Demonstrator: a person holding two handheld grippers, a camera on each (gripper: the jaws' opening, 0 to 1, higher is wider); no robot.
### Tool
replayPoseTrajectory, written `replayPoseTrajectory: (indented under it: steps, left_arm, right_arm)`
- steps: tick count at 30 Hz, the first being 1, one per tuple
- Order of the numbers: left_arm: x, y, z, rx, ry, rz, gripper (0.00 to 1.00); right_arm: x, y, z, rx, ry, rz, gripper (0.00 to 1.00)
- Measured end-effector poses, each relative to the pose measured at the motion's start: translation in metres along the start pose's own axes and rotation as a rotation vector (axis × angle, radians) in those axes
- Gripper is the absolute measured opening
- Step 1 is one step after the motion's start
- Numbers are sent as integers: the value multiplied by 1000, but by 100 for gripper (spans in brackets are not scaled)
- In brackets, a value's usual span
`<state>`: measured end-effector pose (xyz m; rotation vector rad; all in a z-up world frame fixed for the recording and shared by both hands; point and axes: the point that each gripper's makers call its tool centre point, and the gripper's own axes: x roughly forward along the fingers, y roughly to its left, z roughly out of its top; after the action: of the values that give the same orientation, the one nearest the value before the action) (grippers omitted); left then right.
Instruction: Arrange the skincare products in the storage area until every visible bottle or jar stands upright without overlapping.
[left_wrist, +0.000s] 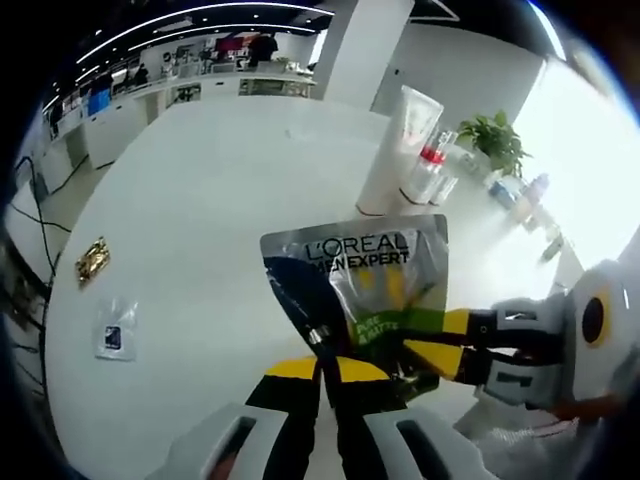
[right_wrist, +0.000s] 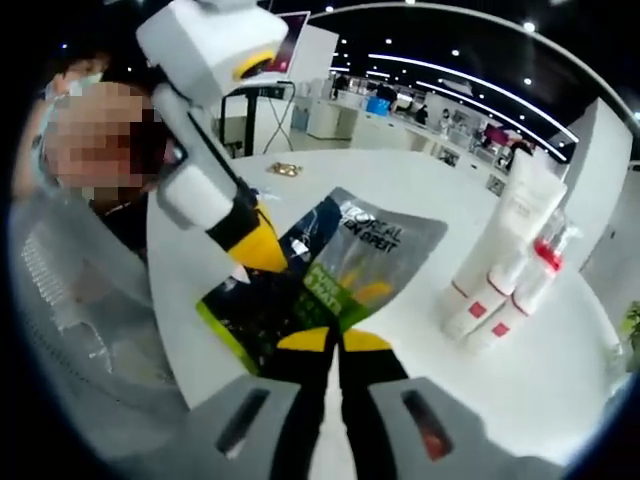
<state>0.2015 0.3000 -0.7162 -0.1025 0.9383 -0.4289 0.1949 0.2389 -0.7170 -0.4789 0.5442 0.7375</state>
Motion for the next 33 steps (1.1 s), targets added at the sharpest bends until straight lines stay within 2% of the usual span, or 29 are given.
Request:
replayPoseTrajectory:
  steps: [8, 15, 19, 22, 24, 28, 29, 31, 33]
  left_arm:
    - [-2, -1, 2, -15, -12, -12, 5]
    - [-11, 1, 20, -37, -98, -4, 5]
    - [-14, 3, 24, -37, -122, 5, 5]
    - [-17, 4, 30, -43, -152, 9, 5]
    - [-20, 5, 35, -23, -179, 29, 5]
    - [-26, 5, 49, 116, -245, 107, 5]
    - [-26, 4, 50, 130, -255, 111, 5]
    - [-27, 5, 52, 126, -259, 114, 5]
    - [-29, 5, 59, 69, -273, 89, 5]
  right_arm:
    - [-3, -4, 5, 25, -9, -8, 3]
    - [-7, -10, 18, 68, -40, -10, 3]
    - [-7, -10, 23, 62, -49, -4, 3]
    - [-7, -12, 27, 94, -50, 7, 3]
    - [-7, -13, 31, 111, -57, 13, 3]
    - [-8, -14, 41, 133, -75, 21, 3]
    - [-8, -15, 42, 136, -75, 21, 3]
    - [-8, -18, 46, 146, -81, 23, 3]
    - [-8, -23, 50, 160, -89, 20, 3]
